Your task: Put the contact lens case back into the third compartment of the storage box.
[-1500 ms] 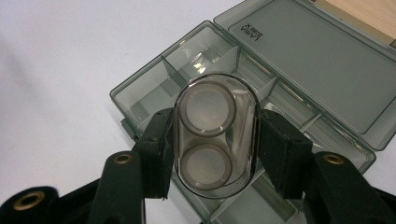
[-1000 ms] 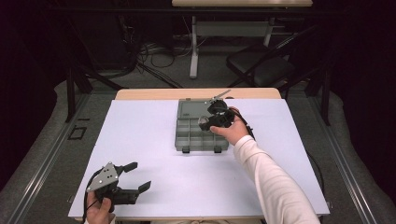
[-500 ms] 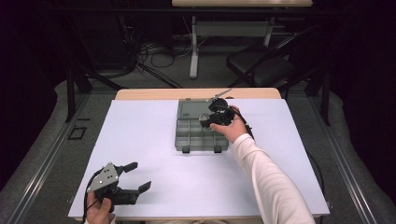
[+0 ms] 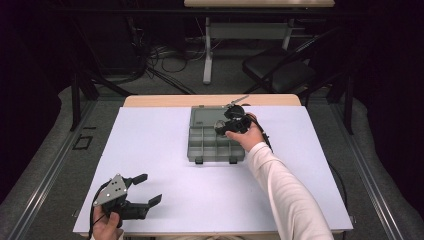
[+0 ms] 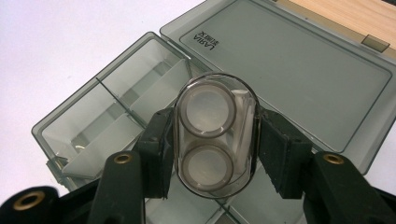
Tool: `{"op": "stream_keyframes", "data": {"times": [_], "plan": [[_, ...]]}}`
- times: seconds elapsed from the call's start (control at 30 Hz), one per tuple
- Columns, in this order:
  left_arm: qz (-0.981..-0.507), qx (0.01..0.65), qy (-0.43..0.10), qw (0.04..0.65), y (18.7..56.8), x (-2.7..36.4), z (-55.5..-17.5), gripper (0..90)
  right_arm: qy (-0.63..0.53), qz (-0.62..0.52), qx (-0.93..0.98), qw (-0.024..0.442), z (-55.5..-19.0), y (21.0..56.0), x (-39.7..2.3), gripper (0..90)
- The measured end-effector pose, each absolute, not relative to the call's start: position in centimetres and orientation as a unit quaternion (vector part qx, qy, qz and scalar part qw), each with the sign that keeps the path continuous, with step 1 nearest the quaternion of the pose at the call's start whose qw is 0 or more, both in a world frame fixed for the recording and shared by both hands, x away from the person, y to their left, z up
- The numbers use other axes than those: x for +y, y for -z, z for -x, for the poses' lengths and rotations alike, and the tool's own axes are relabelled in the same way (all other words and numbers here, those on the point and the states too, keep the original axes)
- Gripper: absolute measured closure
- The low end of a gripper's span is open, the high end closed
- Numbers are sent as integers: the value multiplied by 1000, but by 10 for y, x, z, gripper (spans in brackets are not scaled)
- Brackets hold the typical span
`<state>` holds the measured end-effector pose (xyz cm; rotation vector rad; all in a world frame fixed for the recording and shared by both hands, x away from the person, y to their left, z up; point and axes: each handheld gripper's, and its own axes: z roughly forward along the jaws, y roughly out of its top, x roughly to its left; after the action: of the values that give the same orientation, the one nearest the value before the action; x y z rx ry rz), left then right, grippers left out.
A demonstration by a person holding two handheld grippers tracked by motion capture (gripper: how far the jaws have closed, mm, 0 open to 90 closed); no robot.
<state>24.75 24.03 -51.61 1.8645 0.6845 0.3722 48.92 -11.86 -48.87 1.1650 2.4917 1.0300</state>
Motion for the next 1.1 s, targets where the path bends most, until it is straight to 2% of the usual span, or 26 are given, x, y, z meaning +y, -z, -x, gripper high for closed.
{"op": "stream_keyframes", "data": {"times": [0.4,1.1], "plan": [[-782,286,-156,531,516,240,-248,158,-355,-392,841,117,-492,495,-118,488],[-782,287,-156,531,516,241,-248,158,-339,-395,846,114,-496,510,-112,487]]}}
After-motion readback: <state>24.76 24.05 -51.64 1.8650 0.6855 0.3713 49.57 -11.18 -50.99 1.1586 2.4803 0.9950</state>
